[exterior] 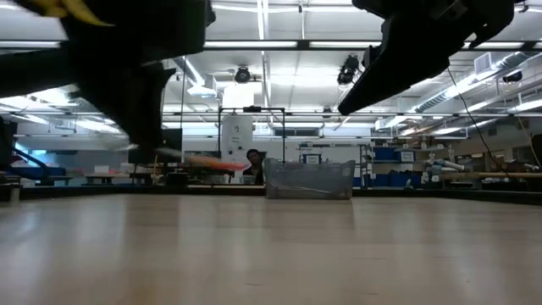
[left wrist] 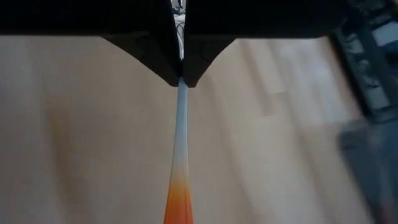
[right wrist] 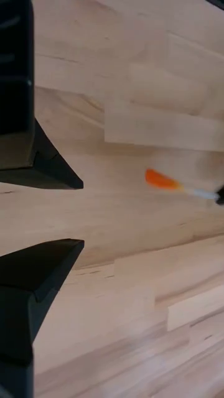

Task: Sort silverware by color (type)
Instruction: Put the orange fork into the black bin

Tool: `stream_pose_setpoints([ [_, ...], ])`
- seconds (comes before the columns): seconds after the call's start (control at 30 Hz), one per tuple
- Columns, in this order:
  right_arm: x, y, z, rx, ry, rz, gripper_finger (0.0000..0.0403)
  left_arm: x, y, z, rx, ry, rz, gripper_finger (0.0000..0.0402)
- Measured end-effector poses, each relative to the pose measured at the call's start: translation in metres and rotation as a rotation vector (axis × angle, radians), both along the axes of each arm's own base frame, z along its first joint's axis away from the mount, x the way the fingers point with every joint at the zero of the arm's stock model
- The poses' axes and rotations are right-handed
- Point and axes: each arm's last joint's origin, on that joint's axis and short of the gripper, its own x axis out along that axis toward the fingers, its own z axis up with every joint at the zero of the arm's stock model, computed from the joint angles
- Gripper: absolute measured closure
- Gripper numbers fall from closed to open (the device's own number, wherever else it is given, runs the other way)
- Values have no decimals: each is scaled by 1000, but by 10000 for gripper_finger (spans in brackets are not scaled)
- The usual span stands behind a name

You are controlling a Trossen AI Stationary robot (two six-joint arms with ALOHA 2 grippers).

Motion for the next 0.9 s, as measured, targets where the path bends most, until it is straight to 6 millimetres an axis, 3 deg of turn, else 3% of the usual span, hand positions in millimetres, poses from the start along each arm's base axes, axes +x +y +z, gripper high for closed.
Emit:
stream_pose_setpoints([
  [0.4, -16, 18, 1, -7, 0, -34, 257, 9, 31, 26, 126, -28, -73, 390],
  [0.9, -24, 15, 0, -74, 49, -64, 257, 20, 62, 36, 146, -28, -58, 390],
])
